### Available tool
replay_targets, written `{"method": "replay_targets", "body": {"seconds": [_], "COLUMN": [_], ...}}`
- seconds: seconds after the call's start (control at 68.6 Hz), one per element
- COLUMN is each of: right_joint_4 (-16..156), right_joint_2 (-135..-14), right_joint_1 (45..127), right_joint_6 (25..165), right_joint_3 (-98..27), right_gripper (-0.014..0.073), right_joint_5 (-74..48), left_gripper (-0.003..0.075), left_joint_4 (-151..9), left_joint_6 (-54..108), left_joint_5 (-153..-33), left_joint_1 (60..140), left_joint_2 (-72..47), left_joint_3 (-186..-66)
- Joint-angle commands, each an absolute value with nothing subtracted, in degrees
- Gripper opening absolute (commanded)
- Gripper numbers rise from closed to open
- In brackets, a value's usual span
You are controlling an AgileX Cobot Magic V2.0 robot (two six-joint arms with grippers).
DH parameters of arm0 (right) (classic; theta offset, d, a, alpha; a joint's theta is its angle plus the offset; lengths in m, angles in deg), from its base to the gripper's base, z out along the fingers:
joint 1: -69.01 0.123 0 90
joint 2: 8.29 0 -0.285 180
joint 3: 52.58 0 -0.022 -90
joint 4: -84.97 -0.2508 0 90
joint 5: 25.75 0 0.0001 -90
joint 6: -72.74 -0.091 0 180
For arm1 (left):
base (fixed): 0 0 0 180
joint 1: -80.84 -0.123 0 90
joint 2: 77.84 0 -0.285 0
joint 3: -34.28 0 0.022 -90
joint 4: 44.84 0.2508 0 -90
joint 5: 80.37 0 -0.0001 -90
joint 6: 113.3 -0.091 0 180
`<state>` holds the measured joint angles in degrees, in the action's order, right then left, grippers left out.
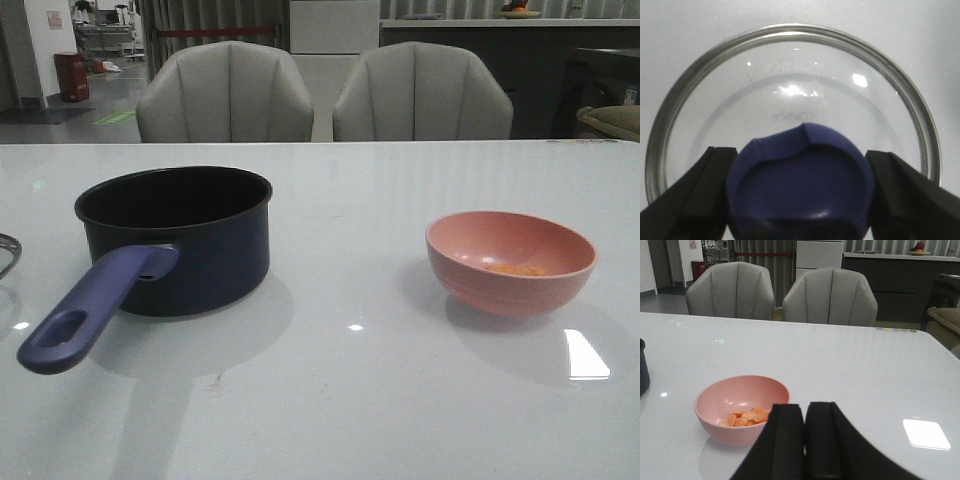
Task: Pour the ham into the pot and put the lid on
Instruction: 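Set the glass lid down beside the saucepan and release it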
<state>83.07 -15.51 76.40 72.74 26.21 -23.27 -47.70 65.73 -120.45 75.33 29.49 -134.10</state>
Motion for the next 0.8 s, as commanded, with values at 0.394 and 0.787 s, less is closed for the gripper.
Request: {"method": "replay_targets", "body": {"seconds": [0.394,0.787], "right_joint_4": [83.1,83.1], "right_joint_2": [-14.3,-14.3], "right_joint_1": [76.1,76.1], "right_joint_6": [73.3,73.3], "right_joint_3": [25.9,25.9], "right_gripper": [0.0150,0.0150], "right_joint_5": [-28.1,-28.1], "left_gripper": [0.0490,0.0613], "left_joint_4": [-48.2,-48.2], "left_joint_6": [65.7,65.7], "left_joint_5": [-117.6,-117.7], "left_joint_1": [75.3,75.3], "left_joint_2": [28.3,28.3], "left_joint_3": [-135.4,-135.4]}}
